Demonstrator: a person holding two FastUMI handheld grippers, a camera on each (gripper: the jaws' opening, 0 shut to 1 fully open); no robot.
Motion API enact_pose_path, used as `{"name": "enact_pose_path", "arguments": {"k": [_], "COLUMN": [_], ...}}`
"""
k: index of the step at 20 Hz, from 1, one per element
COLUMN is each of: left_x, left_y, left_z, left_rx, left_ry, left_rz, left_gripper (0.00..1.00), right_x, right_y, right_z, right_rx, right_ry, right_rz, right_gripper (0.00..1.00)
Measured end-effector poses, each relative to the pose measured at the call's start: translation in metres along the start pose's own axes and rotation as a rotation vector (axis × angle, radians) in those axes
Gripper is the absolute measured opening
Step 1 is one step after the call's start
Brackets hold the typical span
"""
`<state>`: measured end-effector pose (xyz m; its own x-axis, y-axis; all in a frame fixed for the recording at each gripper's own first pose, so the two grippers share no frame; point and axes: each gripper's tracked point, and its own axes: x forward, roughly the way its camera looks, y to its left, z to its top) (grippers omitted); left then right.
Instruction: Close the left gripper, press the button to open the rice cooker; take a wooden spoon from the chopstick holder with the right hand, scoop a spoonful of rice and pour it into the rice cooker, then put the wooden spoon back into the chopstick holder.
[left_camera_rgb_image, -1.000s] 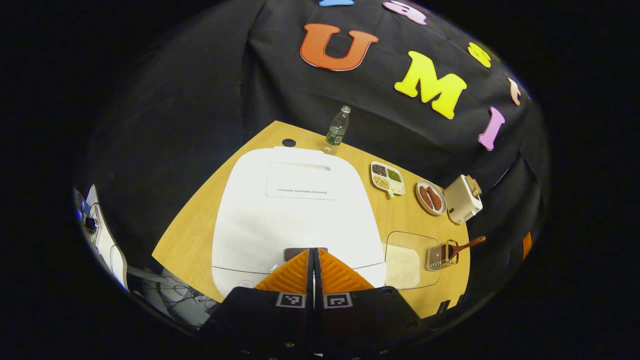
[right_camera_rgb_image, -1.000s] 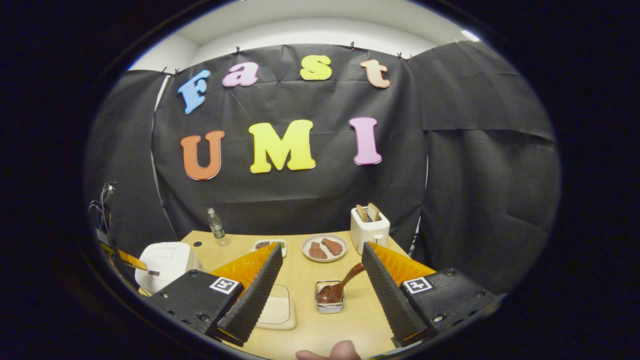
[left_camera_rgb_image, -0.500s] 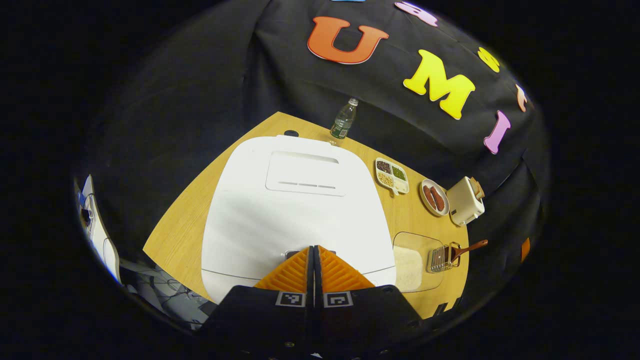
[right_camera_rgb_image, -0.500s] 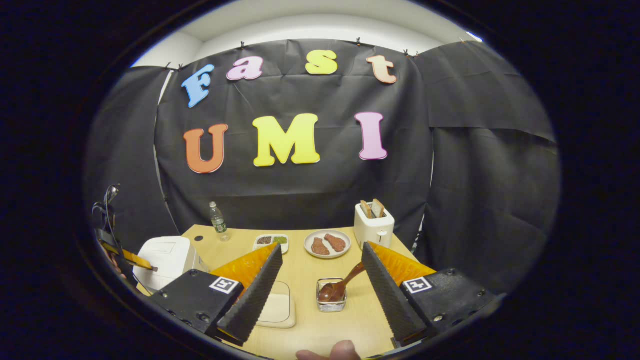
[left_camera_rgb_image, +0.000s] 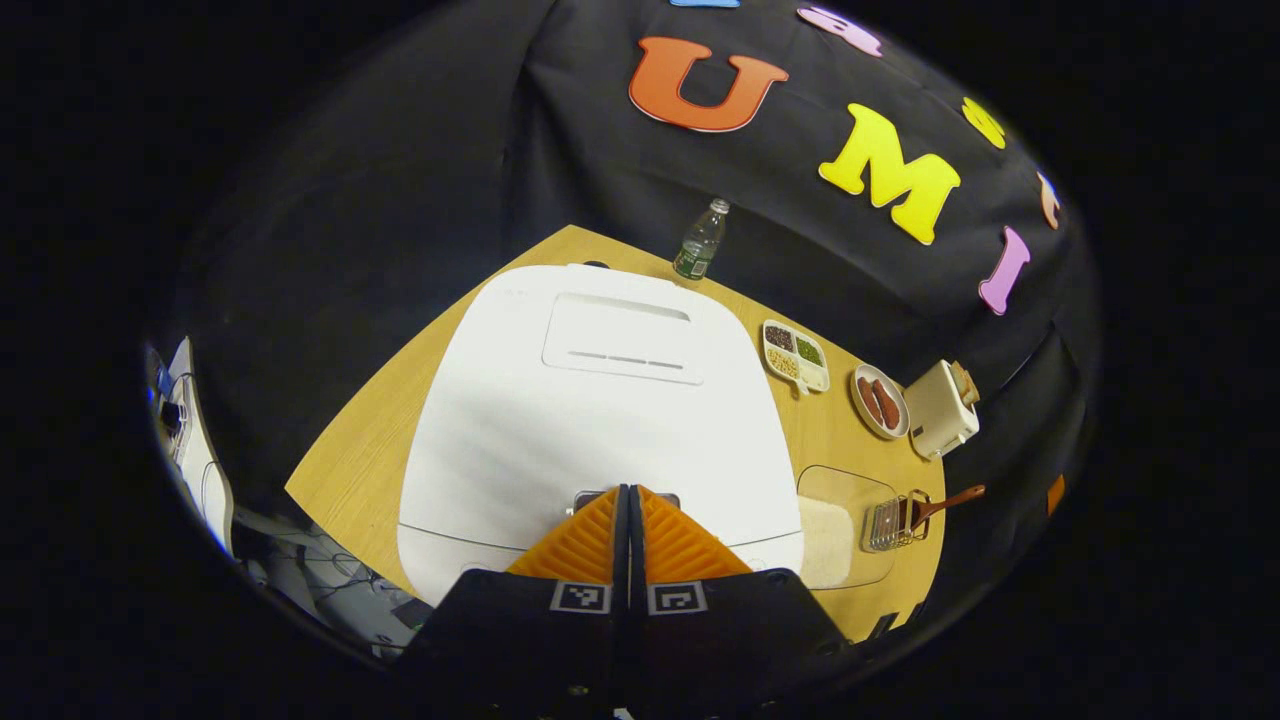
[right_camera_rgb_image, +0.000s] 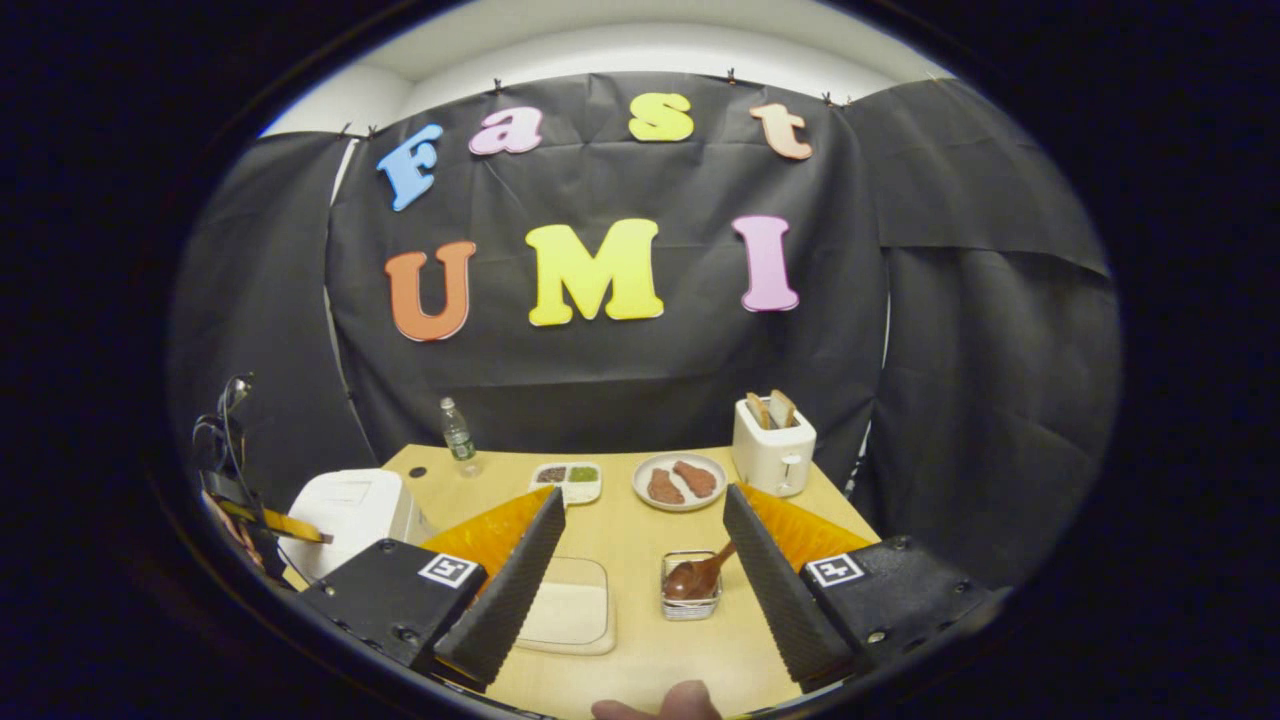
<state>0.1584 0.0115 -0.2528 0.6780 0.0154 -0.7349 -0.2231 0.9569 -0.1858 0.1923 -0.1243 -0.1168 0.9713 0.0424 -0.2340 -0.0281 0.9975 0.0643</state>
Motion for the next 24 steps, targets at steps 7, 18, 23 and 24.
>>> {"name": "enact_pose_path", "arguments": {"k": [7,18,23,24], "left_x": [-0.050,-0.131,-0.181,-0.188], "left_y": [-0.019,-0.026,-0.043,-0.049], "left_z": [0.076,0.114,0.079,0.073], "left_rx": [0.113,0.157,0.205,0.200], "left_ry": [-0.290,-0.631,-0.704,-0.714], "left_rz": [-0.029,-0.032,0.020,0.017], "left_gripper": [0.00,0.70,0.94,0.94], "right_x": [-0.018,-0.040,-0.030,-0.028], "right_y": [0.008,0.012,0.005,0.003], "right_z": [0.020,0.020,-0.010,-0.016], "right_rx": [-0.057,-0.041,-0.052,-0.044], "right_ry": [-0.050,-0.084,-0.024,-0.013], "right_rz": [0.000,0.027,0.032,0.033], "right_gripper": [1.00,1.00,1.00,1.00]}}
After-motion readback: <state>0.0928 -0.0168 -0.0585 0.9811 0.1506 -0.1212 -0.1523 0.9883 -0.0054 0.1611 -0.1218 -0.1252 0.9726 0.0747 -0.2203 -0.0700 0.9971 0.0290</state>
